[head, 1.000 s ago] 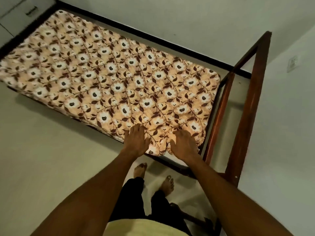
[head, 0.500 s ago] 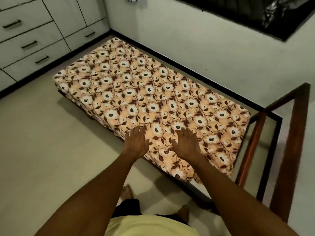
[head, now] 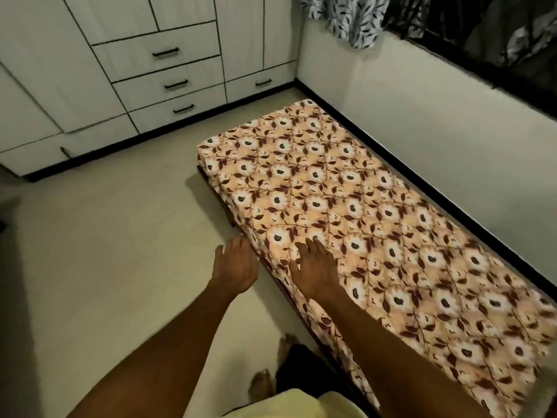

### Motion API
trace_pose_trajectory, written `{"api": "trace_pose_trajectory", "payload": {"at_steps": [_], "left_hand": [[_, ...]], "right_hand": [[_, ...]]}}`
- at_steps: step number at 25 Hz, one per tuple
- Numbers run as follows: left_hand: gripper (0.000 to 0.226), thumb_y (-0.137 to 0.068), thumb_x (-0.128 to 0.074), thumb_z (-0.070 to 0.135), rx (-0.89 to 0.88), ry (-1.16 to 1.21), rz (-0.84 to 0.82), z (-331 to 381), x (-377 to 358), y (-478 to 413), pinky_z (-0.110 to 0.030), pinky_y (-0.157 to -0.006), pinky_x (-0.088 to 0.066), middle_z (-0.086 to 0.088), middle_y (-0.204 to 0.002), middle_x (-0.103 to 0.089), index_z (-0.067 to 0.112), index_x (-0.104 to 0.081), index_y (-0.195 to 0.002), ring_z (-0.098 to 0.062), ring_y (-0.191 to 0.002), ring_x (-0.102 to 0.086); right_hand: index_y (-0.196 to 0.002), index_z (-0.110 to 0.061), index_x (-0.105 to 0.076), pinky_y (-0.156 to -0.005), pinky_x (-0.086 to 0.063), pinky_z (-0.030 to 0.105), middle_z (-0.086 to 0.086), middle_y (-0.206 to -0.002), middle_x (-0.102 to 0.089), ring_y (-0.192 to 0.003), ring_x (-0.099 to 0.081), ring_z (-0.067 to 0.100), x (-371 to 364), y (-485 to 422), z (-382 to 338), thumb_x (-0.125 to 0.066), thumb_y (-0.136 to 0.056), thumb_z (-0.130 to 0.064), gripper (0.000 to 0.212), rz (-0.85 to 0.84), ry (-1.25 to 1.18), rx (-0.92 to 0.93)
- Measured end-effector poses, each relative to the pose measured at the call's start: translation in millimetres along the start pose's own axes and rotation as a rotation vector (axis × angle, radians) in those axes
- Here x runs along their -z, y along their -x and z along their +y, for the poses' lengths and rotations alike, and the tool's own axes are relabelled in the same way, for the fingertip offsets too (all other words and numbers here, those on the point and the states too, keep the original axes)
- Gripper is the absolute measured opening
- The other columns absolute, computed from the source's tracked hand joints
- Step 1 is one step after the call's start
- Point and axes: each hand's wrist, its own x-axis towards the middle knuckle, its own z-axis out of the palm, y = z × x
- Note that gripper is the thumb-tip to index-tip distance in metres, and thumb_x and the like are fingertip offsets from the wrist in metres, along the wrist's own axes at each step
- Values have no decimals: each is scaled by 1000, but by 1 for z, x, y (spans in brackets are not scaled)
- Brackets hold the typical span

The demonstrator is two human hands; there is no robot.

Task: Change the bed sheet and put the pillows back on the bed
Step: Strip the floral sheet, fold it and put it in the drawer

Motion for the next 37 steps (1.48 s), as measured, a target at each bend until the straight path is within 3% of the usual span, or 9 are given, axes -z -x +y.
{"api": "trace_pose_trajectory", "payload": {"at_steps": [9,13,16,20,23,26,30,35,37], "left_hand": [[56,-100,-54,42,156,23,13,-121,35,-127,-53,-114,-35,-12,-155,-45,12,-50,-147,-29,-143,-44],[53,-93,-66,39,201,21,85,-180,65,-202,-54,-106,-45,-15,-145,-56,9,-60,-137,-34,-131,-58],[50,-91,-62,40,258,72,67,-223,86,-249,-53,-101,-50,-15,-140,-60,10,-63,-131,-34,-124,-62],[53,-98,-57,43,310,78,41,-291,105,-316,-54,-112,-41,-11,-152,-49,14,-54,-143,-30,-139,-50],[56,-102,-50,45,275,31,12,-358,114,-382,-51,-118,-33,-8,-160,-40,17,-45,-150,-27,-146,-41],[59,-100,-52,45,252,45,-29,-415,134,-442,-51,-118,-33,-10,-159,-41,14,-47,-150,-29,-145,-42],[59,-100,-52,46,118,-45,-74,-478,167,-521,-51,-117,-33,-10,-159,-42,14,-47,-149,-29,-145,-42],[58,-101,-49,45,-37,-92,-133,-508,186,-628,-49,-118,-30,-8,-159,-39,15,-45,-150,-27,-145,-40],[58,-100,-48,45,-86,-105,-185,-510,187,-674,-48,-118,-30,-7,-159,-38,17,-43,-150,-25,-145,-39]], "right_hand": [[-156,-18,-38,-124,-24,49,12,-164,-35,-154,-27,32,11,-194,-106,-37,-104,-51,61,-61,19,155],[-161,-18,-31,-126,-20,50,13,-169,-27,-158,-18,33,31,-283,-153,-35,-106,-50,64,-123,56,247],[-159,-17,-35,-126,-22,51,12,-166,-32,-155,-24,33,42,-346,-186,-34,-105,-52,64,-122,67,264],[-158,-18,-36,-126,-21,49,11,-165,-34,-155,-25,32,45,-436,-239,-36,-105,-52,63,-124,89,271],[-159,-18,-34,-125,-22,49,12,-166,-33,-155,-27,32,39,-506,-287,-35,-105,-52,64,-104,85,249],[-161,-17,-28,-126,-21,50,13,-169,-28,-157,-22,33,38,-561,-334,-33,-106,-53,65,-149,60,175],[-157,-17,-35,-125,-24,47,12,-164,-36,-154,-26,31,48,-630,-392,-34,-106,-51,61,-122,29,82],[-161,-16,-30,-126,-20,49,13,-168,-29,-157,-20,32,60,-706,-422,-32,-107,-51,65,-127,-40,-39],[-159,-17,-34,-126,-24,51,12,-165,-35,-155,-26,32,60,-740,-419,-32,-106,-52,63,-148,-60,-85]]}}
